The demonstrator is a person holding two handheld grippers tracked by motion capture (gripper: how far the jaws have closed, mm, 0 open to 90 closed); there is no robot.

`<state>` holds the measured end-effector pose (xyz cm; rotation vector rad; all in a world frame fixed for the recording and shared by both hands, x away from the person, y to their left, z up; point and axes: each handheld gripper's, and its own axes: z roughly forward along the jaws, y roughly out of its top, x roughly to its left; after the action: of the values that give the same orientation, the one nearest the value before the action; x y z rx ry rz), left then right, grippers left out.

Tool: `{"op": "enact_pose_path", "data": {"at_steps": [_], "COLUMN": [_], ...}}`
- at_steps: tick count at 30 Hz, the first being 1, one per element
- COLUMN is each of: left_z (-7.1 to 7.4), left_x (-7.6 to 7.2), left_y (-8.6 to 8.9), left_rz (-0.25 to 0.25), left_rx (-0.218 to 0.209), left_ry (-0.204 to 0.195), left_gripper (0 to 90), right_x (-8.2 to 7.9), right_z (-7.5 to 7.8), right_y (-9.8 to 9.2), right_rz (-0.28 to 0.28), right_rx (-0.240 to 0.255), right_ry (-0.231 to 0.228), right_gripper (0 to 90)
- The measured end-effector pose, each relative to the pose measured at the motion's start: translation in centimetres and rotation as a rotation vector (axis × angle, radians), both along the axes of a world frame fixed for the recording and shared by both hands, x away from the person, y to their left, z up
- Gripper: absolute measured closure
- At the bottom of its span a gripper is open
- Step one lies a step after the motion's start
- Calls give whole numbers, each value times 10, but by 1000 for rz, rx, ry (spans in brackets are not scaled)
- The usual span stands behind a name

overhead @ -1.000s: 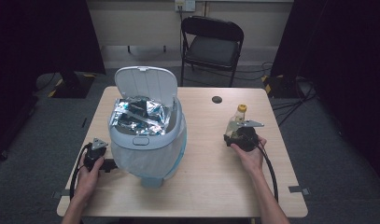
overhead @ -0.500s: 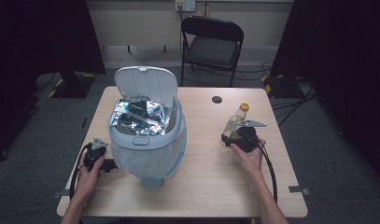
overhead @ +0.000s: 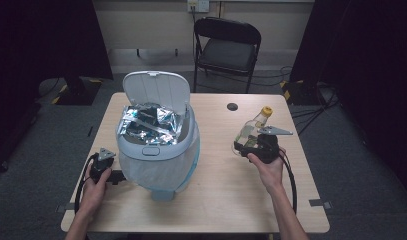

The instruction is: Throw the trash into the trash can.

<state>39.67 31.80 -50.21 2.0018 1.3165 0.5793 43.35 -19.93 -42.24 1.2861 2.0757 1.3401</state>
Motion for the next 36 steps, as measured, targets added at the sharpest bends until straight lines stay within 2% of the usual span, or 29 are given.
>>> {"op": "enact_pose_path", "data": {"at_steps": [9, 16, 19, 25, 30, 36], "left_z": [0, 0, 0, 0, 0, 0], "left_x": [0, 0, 0, 0, 0, 0], "left_y": [0, 0, 0, 0, 0, 0], "left_rz": [0, 0, 0, 0, 0, 1], "left_rx": [-2, 0, -1, -8, -1, -8], "left_ry": [1, 0, 0, 3, 0, 3], "left_gripper": [112, 112, 112, 112, 112, 112], "right_x": [-13, -22, -27, -35, -43, -55], "right_z": [21, 35, 41, 57, 69, 86], "right_y": [3, 7, 8, 8, 15, 22], "right_rz": [44, 68, 64, 89, 112, 129], "right_rx": [50, 60, 49, 79, 95, 87], "right_ry": [-36, -68, -111, -134, -152, -203], "right_gripper": [276, 276, 276, 276, 276, 276]}}
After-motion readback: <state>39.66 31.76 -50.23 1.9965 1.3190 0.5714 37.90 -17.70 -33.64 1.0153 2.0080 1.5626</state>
